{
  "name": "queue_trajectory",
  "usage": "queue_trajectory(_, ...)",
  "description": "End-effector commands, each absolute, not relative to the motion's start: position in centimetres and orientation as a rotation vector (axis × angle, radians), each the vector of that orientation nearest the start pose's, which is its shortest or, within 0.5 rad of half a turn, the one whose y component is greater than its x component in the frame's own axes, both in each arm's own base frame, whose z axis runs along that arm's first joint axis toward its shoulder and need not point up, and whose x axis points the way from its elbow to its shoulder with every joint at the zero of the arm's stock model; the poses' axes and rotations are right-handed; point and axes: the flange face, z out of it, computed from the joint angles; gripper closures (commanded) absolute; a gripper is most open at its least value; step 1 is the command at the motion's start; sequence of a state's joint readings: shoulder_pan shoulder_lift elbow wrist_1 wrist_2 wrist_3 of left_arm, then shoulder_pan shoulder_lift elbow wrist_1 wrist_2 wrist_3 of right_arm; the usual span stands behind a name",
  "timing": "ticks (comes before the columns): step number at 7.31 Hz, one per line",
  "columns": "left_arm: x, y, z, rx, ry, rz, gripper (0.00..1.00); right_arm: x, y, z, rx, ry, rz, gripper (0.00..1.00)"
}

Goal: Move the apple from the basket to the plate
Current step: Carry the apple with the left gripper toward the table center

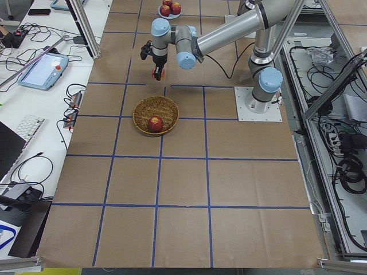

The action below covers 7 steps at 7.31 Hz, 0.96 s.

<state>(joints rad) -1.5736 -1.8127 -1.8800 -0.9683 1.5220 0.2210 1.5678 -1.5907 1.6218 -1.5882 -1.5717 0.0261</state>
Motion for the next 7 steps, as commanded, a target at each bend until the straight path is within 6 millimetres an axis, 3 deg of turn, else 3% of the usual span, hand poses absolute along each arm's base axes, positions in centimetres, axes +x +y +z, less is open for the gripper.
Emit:
queue_trajectory(1, -25.5, -49.1, 24.0, 0.421, 3.160, 0.031, 0.69, 13.1, -48.2, 47.4, 0.048, 3.141, 0.024, 0.00)
queue_trajectory(2, -30.3, -48.6, 21.8, 0.526, 3.146, -0.030, 0.69, 13.1, -48.2, 47.4, 0.046, 3.143, 0.024, 0.00)
queue_trajectory(3, -33.6, -48.4, 20.2, 0.564, 3.148, -0.125, 0.67, 13.1, -48.2, 47.4, 0.048, 3.143, 0.024, 0.00)
queue_trajectory(4, -34.9, -47.9, 18.3, 0.468, 3.167, -0.095, 0.67, 13.1, -48.2, 47.4, 0.048, 3.143, 0.024, 0.00)
queue_trajectory(6, -36.1, -49.8, 19.7, 0.459, 3.170, -0.155, 0.64, 13.1, -48.2, 47.4, 0.048, 3.143, 0.024, 0.00)
queue_trajectory(7, -36.7, -51.2, 19.1, 0.457, 3.173, -0.160, 0.63, 13.1, -48.2, 47.4, 0.046, 3.143, 0.024, 0.00)
